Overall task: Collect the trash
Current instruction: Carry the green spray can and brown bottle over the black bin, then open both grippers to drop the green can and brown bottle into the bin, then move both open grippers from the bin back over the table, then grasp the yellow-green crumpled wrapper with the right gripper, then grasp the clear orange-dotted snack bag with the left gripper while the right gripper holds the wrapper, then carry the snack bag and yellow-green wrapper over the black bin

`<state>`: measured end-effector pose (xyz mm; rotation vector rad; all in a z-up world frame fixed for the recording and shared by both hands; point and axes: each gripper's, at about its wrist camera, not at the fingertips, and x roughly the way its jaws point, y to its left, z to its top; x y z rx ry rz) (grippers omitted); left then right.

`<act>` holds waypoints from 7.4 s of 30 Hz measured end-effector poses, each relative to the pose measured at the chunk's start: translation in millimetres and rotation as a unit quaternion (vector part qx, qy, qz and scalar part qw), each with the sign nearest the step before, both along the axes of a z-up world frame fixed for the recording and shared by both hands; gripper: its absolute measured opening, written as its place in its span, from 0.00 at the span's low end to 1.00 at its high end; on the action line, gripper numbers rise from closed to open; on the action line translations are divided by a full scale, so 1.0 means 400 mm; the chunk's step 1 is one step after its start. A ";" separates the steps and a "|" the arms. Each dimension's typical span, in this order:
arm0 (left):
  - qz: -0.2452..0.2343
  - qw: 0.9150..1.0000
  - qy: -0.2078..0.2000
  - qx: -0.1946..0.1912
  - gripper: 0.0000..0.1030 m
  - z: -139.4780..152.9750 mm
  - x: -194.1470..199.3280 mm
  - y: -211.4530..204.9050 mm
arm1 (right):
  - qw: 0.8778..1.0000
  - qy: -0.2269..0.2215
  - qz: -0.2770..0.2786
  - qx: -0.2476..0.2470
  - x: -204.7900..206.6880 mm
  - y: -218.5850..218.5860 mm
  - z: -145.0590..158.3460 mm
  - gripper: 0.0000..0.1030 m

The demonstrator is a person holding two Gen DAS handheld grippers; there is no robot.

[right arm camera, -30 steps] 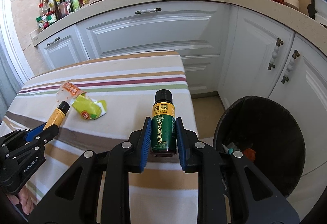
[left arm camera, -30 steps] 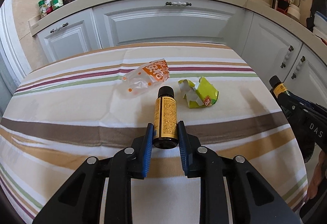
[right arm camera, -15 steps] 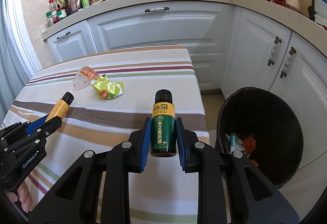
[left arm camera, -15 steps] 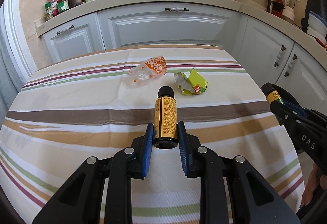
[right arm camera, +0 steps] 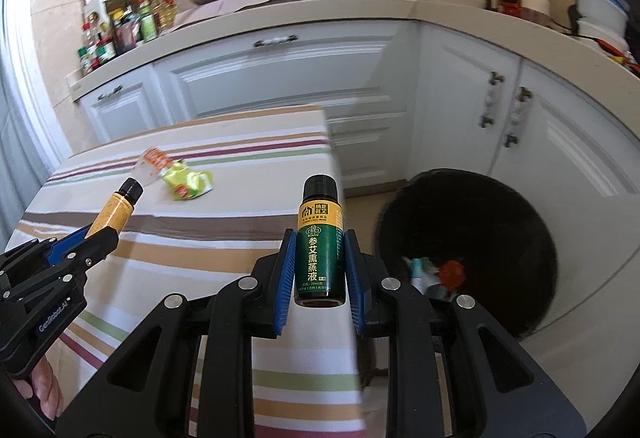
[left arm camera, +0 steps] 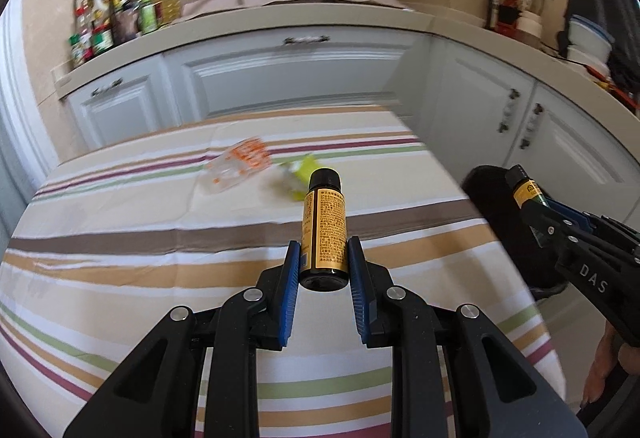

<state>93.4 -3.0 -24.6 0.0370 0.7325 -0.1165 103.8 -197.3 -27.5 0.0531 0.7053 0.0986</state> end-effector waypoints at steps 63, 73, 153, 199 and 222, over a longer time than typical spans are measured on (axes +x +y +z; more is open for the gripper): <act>-0.132 0.991 -0.022 -0.005 0.61 -0.004 0.168 -0.492 | 0.982 -0.025 -0.187 -0.004 0.048 -0.451 -0.028 0.44; -0.090 0.996 -0.021 -0.005 0.66 0.010 0.127 -0.342 | 0.990 -0.028 -0.138 0.006 0.044 -0.328 -0.004 0.45; 0.096 0.995 0.018 0.015 0.73 -0.067 0.261 0.249 | 0.995 0.052 0.076 -0.031 0.369 0.265 -0.071 0.45; 0.031 0.998 0.058 0.017 0.11 -0.091 0.242 0.194 | 0.997 0.038 0.072 0.000 0.271 0.210 -0.043 0.45; 0.060 0.998 0.018 -0.010 0.11 -0.014 0.030 0.174 | 0.997 0.016 0.075 -0.003 0.048 0.184 -0.006 0.45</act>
